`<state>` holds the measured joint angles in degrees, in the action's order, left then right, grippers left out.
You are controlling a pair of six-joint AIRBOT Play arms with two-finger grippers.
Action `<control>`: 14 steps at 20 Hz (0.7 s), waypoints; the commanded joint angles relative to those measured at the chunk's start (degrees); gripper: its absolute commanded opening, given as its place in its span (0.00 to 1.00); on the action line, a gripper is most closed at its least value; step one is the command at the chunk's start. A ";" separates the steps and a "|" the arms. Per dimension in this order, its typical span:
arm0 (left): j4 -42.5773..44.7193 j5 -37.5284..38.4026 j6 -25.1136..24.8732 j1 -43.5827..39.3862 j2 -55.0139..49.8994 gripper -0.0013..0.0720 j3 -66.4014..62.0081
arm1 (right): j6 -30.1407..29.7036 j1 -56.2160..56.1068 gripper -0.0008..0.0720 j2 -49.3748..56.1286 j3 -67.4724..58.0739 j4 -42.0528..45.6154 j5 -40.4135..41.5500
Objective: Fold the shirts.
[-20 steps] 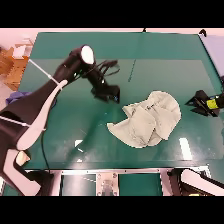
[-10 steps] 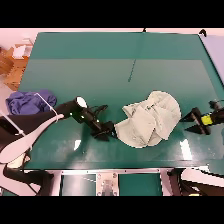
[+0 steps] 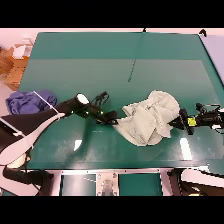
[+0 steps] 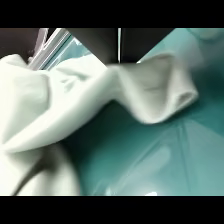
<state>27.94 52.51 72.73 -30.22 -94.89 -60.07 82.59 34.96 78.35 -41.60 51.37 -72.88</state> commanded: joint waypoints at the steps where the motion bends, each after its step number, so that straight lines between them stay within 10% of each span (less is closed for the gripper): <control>1: 6.23 -1.88 1.73 0.79 2.84 0.04 -4.28 | -3.76 -0.20 0.03 -0.26 -1.25 -2.80 2.38; 8: 21.38 7.91 11.34 6.71 8.87 0.05 -4.04 | -2.45 0.44 0.03 -9.16 -4.79 -2.71 1.33; 10: 20.26 8.28 13.42 5.05 8.70 0.82 -0.39 | -2.49 0.04 0.03 -9.09 -3.37 -2.34 1.16; 12: 17.09 1.31 13.38 2.97 8.68 0.57 4.24 | -2.71 -0.50 0.03 -9.09 -2.62 -2.47 1.57; 14: 9.97 -5.49 9.03 -0.04 8.22 0.58 7.37 | -2.73 -1.03 0.03 -9.09 -2.62 -2.58 1.57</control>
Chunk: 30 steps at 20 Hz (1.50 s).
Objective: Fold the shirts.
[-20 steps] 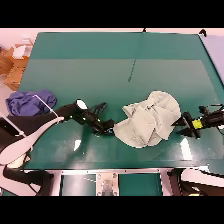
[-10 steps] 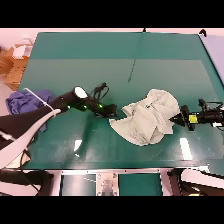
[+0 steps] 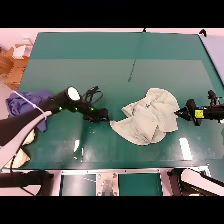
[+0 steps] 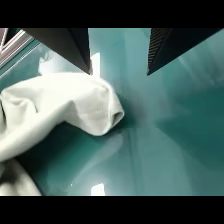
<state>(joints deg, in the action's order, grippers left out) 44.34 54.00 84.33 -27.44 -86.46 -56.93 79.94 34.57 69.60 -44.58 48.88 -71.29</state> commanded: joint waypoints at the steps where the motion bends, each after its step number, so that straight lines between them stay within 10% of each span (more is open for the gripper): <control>1: -8.98 -8.55 -4.79 -4.50 -1.44 0.58 4.13 | -0.09 -0.68 0.03 -0.35 0.35 -0.35 -0.02; 4: -14.21 -10.82 -7.10 -7.17 -5.60 0.58 3.80 | -0.50 -0.68 0.03 -0.35 0.35 -0.70 -0.07; 6: -15.82 -10.29 -9.70 -6.97 -5.20 0.06 3.43 | -0.50 -0.66 0.03 -0.35 0.28 -1.01 -0.04; 11: -7.61 -9.90 -8.52 -3.85 4.57 0.04 -3.72 | -1.14 -0.57 0.03 -0.76 -6.78 -8.90 -2.05; 17: 25.11 -4.46 4.42 11.10 33.51 0.04 -29.33 | 0.02 -0.55 0.03 -5.60 -41.90 -24.52 -6.49; 23: 40.24 7.02 4.26 13.97 38.91 0.04 -62.12 | 2.86 -0.52 0.03 -9.25 -73.81 -22.36 0.11; 30: 52.61 29.90 11.67 13.97 38.23 0.05 -54.14 | 9.60 -0.61 0.03 -11.65 -70.88 -13.49 -4.68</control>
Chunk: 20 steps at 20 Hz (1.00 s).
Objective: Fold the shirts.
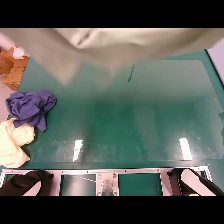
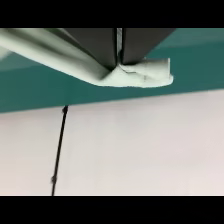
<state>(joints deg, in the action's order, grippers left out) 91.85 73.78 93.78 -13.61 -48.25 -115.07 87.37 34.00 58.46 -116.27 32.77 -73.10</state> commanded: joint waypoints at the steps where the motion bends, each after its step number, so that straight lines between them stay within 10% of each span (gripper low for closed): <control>1: 4.98 11.06 2.23 0.13 0.02 0.05 7.82 | 2.03 -0.20 0.03 -0.50 3.26 2.67 -4.13; 10: -10.49 -21.73 1.16 0.13 -6.12 0.05 54.75 | -1.07 -19.74 0.03 10.69 45.70 13.99 11.87; 16: -20.68 -33.16 -7.45 0.13 -27.43 0.05 57.96 | -3.04 -20.22 0.04 32.59 49.05 13.77 16.96; 18: -20.26 -32.76 -7.43 0.74 -29.22 0.05 57.29 | -3.65 -19.67 0.38 32.87 46.71 13.79 16.87; 20: -20.28 -30.03 -7.28 2.21 -29.20 0.05 56.83 | -3.65 -17.18 0.44 31.15 43.47 13.90 13.14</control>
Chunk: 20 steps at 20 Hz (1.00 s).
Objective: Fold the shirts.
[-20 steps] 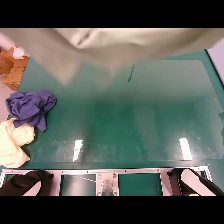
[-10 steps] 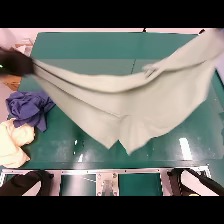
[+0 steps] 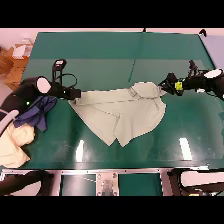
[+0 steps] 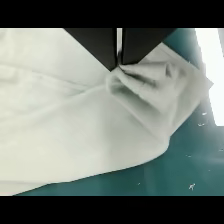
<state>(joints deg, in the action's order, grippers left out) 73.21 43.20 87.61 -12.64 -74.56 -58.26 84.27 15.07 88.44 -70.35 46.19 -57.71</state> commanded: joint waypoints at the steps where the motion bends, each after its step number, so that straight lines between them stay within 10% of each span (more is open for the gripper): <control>1: -1.62 2.71 -1.14 2.10 -2.89 0.05 -0.26 | -0.52 3.41 0.42 -0.26 -3.23 0.85 -4.42; 5: -0.42 5.97 -2.23 3.34 -2.89 0.05 -0.31 | -0.52 8.79 0.38 -10.27 6.08 2.99 -11.19; 8: -0.39 5.73 -2.21 3.34 -2.89 0.05 -0.31 | -0.55 9.81 0.66 -18.86 23.71 3.17 -9.94; 20: -1.68 5.84 -2.19 3.34 -2.89 0.05 -0.31 | -0.59 0.63 0.59 -20.94 47.74 -4.28 4.57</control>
<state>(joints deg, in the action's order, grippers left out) 72.12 49.08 85.45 -9.32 -77.41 -58.50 83.74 19.46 66.59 -24.86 44.21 -58.85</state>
